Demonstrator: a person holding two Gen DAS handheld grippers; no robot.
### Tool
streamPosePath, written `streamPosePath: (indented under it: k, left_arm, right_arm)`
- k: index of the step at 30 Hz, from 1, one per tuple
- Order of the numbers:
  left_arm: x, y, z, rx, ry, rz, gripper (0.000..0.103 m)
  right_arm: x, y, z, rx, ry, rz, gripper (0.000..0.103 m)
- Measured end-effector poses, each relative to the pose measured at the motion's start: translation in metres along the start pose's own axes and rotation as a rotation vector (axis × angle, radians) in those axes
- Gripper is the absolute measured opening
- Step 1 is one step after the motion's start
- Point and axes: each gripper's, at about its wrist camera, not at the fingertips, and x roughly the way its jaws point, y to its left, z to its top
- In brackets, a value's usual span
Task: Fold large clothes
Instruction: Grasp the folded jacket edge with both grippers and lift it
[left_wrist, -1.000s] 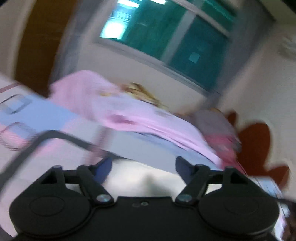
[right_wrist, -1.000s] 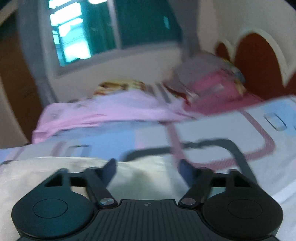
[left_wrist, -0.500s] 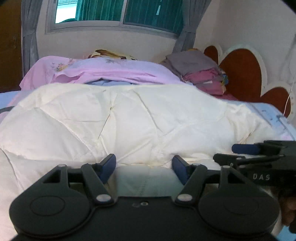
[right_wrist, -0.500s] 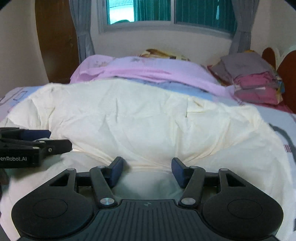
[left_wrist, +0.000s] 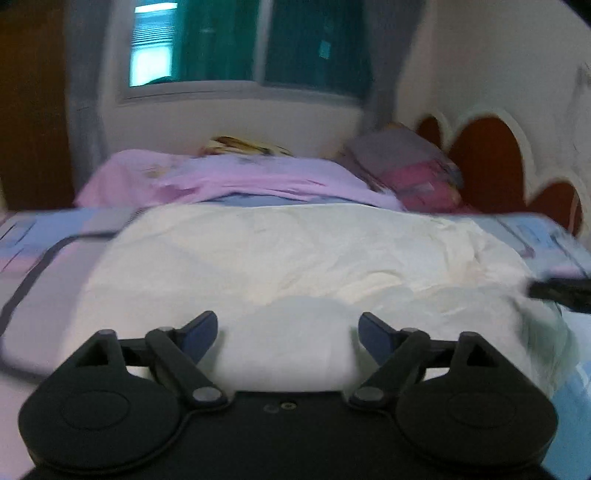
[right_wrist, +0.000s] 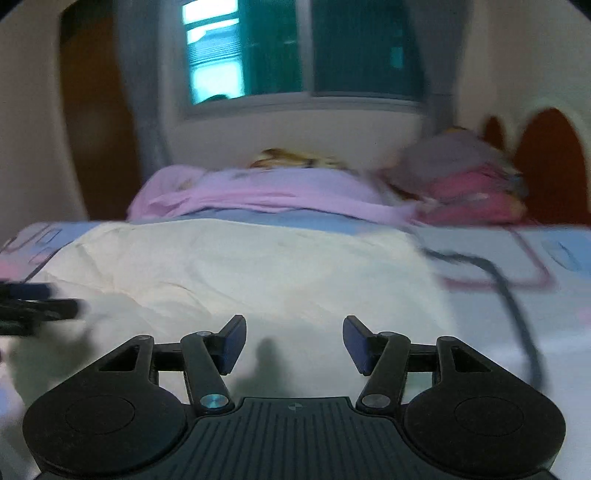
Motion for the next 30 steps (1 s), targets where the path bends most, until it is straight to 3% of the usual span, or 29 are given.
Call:
streamPosePath:
  k: [2,3,6,10,11,13,14,15,17,20,23,26,30]
  left_arm:
    - [0.0,0.015,-0.014,-0.013,0.009,0.088,0.081]
    - [0.008,0.02,-0.018,0.0,0.054,0.11,0.079]
    - [0.029,0.025,-0.031,0.008,0.088,0.097,0.083]
    - [0.023,0.03,-0.025,-0.029,0.12,0.109,0.081]
    - [0.012,0.033,-0.022,-0.051,0.114,0.127,0.081]
    - [-0.005,0.04,-0.02,-0.092,0.058,0.162,0.093]
    - [-0.018,0.044,-0.024,-0.111,0.033,0.187,0.103]
    - [-0.028,0.049,-0.03,-0.15,0.015,0.199,0.102]
    - [-0.037,0.068,-0.043,-0.272,0.037,0.171,0.098]
    - [-0.036,0.099,-0.063,-0.546,0.071,0.07,0.08]
    - [-0.028,0.122,-0.078,-0.789,0.04,-0.012,0.077]
    - [-0.009,0.133,-0.078,-0.893,0.02,-0.072,0.072]
    - [0.012,0.141,-0.075,-0.923,0.01,-0.097,0.064]
  right_arm:
    - [-0.003,-0.022,-0.016,0.036,0.056,-0.029,0.058]
    - [0.003,-0.026,-0.023,0.031,0.114,-0.036,0.058]
    - [0.018,-0.029,-0.035,-0.002,0.164,-0.022,0.058]
    - [0.001,-0.041,-0.026,0.095,0.164,-0.036,0.058]
    - [-0.011,-0.047,-0.026,0.138,0.148,-0.041,0.066]
    - [-0.039,-0.062,-0.031,0.228,0.101,-0.004,0.098]
    - [-0.051,-0.071,-0.038,0.292,0.093,0.041,0.098]
    - [-0.059,-0.078,-0.044,0.356,0.102,0.072,0.098]
    - [-0.065,-0.091,-0.055,0.478,0.108,0.116,0.098]
    - [-0.061,-0.097,-0.07,0.65,0.121,0.187,0.094]
    - [-0.051,-0.103,-0.073,0.758,0.102,0.224,0.088]
    - [-0.036,-0.105,-0.076,0.845,0.101,0.238,0.078]
    - [-0.023,-0.105,-0.078,0.898,0.081,0.228,0.073]
